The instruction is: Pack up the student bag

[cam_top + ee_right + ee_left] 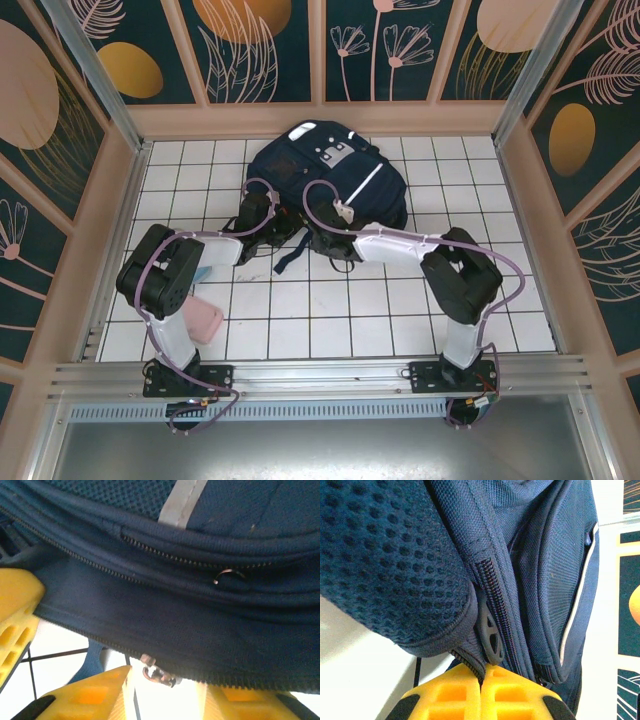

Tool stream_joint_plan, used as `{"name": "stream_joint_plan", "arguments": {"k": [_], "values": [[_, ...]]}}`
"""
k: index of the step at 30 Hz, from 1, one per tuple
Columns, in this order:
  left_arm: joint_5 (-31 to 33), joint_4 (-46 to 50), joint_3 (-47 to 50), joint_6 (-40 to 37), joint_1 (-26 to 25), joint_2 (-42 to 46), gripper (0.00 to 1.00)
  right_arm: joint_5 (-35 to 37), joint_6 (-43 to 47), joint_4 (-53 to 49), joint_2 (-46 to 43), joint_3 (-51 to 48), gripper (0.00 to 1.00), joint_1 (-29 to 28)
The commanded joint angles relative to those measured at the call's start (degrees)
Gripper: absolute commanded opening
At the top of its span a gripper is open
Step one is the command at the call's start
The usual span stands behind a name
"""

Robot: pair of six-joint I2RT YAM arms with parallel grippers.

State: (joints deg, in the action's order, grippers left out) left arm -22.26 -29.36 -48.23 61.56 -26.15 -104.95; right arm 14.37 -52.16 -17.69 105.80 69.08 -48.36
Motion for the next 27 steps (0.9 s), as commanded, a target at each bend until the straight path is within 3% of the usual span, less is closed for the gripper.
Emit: {"name": "stream_joint_plan", "arguments": {"k": [1,6,12,20,27], "values": [[-3.9,-3.2,-1.6,-1.1,-1.0,2.6,0.05,4.6,-0.8,-2.9,2.6,3.5,0.33,0.4],[-3.3,-2.8,-1.8,-0.9,-1.0,2.8,0.04,9.5,-1.3,-7.4,4.8,5.7,0.18,0.3],[0.1,0.0,-2.0,-1.5,-1.0,2.3,0.03,13.1,-0.3,-11.2,1.5,4.0,0.04,0.0],[6.0,5.0,-3.8,-4.5,-0.8,2.0,0.0,11.5,5.8,-15.8,-3.5,-0.8,0.02,1.1],[8.3,7.3,-4.1,-5.9,1.1,1.7,0.0,10.6,11.2,-18.8,-9.0,-6.8,0.02,5.6]]}}
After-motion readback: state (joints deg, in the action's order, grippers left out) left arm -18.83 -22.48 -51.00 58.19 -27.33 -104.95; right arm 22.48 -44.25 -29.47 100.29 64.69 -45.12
